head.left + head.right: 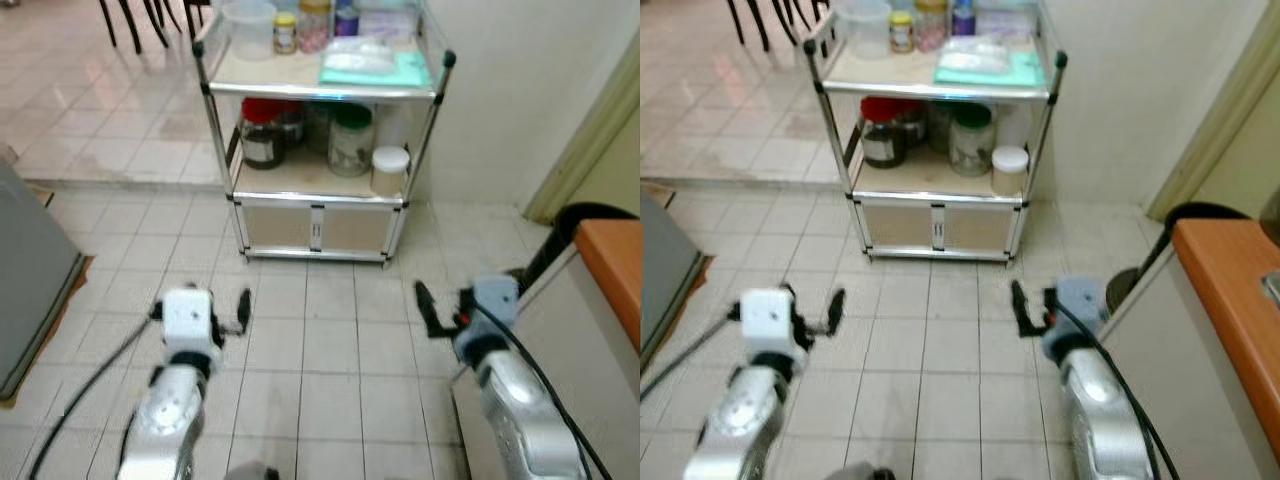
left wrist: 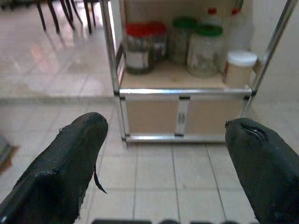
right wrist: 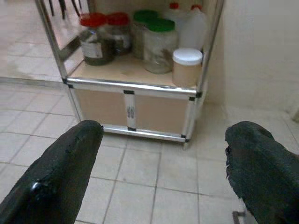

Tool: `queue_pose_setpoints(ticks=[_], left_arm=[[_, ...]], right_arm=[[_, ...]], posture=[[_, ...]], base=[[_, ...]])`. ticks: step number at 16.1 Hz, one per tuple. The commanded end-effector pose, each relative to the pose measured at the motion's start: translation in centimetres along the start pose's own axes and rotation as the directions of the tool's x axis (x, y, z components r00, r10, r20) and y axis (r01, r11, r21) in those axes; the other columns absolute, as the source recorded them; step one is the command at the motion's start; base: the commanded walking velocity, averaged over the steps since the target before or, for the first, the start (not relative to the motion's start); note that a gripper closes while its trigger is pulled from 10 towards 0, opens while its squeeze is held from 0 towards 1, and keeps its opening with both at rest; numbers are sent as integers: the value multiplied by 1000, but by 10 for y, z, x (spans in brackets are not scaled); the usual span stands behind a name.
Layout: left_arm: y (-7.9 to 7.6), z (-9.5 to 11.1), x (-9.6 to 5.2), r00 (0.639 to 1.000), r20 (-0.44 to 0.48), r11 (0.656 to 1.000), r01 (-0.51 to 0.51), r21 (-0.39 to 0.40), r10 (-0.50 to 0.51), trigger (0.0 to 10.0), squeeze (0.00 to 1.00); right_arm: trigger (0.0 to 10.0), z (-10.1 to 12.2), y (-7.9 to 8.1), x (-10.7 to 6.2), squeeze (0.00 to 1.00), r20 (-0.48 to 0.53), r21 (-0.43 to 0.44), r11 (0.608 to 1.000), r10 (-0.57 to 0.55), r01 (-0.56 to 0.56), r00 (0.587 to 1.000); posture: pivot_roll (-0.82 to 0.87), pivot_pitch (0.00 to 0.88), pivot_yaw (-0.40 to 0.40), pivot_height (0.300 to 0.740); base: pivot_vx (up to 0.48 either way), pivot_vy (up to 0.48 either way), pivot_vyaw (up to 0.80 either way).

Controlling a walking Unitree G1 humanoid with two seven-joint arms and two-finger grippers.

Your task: Kitchen organization

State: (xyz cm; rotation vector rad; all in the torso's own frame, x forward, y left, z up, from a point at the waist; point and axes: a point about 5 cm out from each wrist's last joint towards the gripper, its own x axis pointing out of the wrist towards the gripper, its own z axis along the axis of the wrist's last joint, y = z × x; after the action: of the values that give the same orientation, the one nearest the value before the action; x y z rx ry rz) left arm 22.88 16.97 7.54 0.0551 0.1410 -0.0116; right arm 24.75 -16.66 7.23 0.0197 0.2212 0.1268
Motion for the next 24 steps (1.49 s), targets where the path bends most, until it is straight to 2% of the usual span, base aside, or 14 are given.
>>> queue_pose_setpoints(ticks=[1,3,5,8,10,11,12,13,14,24], left_arm=[[5,6,2,1000,-5,1000,-12,4,12,10000,0],[11,9,3,1000,-8,1000,-24,9,24,10000,0],[13,12,5,999,9,997,-38,66,38,10000,0],[15,23,3,999,49,998,10,55,-13,10000,0],[25,21,3,999,11,998,-47,49,46,10000,0],[27,22,3,997,20,996,-71,58,70,10000,0],[27,23,4,997,23,996,-70,55,69,10000,0],[26,22,4,998,10,998,-57,42,56,10000,0],[24,21,5,999,-1,999,-46,23,46,10000,0],[18,21,4,1000,-12,1000,-18,12,18,10000,0]], right_arm=[[10000,6,3,0,1000,1,-25,1000,5,-5,1000],[10000,7,10,-1,1000,-18,-57,998,18,-19,1000],[10000,8,17,1,1000,-29,20,999,36,-35,999],[10000,21,29,10,1000,-14,61,996,67,-67,998],[10000,23,28,15,1000,-28,14,1000,22,-22,999],[10000,23,26,16,1000,-35,13,1000,14,-13,999],[10000,27,25,17,1000,-16,40,999,12,-11,1000],[10000,33,22,17,1000,1,21,1000,-22,22,1000],[10000,34,24,17,1000,-9,-37,999,9,-10,1000],[10000,34,30,14,1000,-30,-75,997,7,-9,1000]], posture=[[-147,6,16,740],[-144,5,22,740],[-111,18,21,740],[-85,22,7,740],[-84,21,4,740],[-85,20,4,740],[-87,20,5,740],[-88,18,5,740],[-89,17,4,740],[-82,14,0,740]], base=[[0,0,-800],[0,0,-800],[0,0,-800],[0,0,-800],[0,0,-800],[0,0,-800],[0,0,-800],[0,0,-800],[0,0,-800],[0,0,-720]])
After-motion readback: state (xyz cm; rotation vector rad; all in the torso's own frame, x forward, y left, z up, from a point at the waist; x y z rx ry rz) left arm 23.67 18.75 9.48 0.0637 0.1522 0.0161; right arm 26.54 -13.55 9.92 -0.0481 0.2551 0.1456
